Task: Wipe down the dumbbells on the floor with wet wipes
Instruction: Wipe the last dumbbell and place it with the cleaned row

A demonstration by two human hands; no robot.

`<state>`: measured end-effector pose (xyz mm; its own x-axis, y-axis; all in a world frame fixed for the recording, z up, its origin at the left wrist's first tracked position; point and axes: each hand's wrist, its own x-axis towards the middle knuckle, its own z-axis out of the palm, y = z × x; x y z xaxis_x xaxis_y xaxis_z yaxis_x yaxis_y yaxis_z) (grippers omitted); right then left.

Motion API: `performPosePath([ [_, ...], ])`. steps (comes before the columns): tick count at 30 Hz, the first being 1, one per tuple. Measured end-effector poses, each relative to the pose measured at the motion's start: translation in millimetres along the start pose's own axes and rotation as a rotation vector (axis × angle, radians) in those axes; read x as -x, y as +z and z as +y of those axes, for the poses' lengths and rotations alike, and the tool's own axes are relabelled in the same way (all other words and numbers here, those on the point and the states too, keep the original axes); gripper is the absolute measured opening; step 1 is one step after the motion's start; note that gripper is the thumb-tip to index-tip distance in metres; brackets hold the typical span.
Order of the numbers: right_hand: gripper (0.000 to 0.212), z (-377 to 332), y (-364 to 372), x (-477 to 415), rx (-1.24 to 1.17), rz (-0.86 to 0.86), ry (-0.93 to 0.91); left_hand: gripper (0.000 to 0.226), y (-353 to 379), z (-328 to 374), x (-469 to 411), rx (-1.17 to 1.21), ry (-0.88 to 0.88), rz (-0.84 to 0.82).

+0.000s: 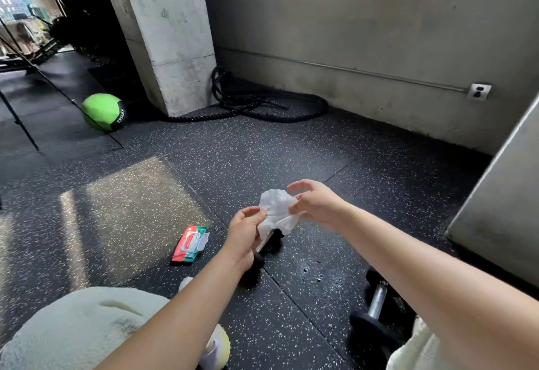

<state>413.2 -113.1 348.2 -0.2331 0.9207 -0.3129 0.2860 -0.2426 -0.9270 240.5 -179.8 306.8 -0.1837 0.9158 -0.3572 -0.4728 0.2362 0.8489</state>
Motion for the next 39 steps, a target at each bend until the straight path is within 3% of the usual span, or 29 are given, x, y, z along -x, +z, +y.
performPosePath([
  [3,0.037,9,1,-2,0.209,0.168,-0.090,0.025,-5,-5,-14,-0.097,0.026,0.020],
  [7,0.040,29,1,-11,0.487,0.183,-0.112,0.025,-10,-12,-35,-0.333,-0.002,-0.168],
  [10,0.028,51,-1,-33,0.694,0.134,-0.100,0.030,-21,-26,-60,-0.659,0.033,-0.249],
  [14,0.023,74,7,-56,0.901,-0.059,-0.146,0.008,-42,-48,-97,-1.155,0.109,-0.248],
  [16,0.009,87,18,-72,0.910,-0.131,-0.117,0.005,-56,-58,-115,-1.278,0.143,-0.211],
  [21,0.033,126,41,-111,0.805,-0.169,0.024,0.005,-84,-89,-149,-1.033,0.076,-0.173],
  [25,0.018,161,51,-147,0.736,-0.105,0.040,0.008,-89,-125,-182,-0.889,-0.019,-0.114],
  [27,0.008,175,54,-158,0.700,0.006,0.068,0.009,-83,-141,-191,-0.848,-0.063,-0.014],
  [30,0.009,195,59,-178,0.617,0.095,0.111,0.010,-70,-164,-206,-0.709,-0.155,0.137],
  [35,0.040,223,74,-193,0.533,0.023,0.156,0.032,-51,-177,-220,-0.250,-0.309,0.195],
  [37,0.029,231,69,-199,0.530,0.039,0.160,0.037,-57,-180,-226,-0.384,-0.238,0.170],
  [39,0.017,237,60,-208,0.540,0.036,0.176,0.032,-74,-184,-239,-0.862,-0.083,0.243],
])
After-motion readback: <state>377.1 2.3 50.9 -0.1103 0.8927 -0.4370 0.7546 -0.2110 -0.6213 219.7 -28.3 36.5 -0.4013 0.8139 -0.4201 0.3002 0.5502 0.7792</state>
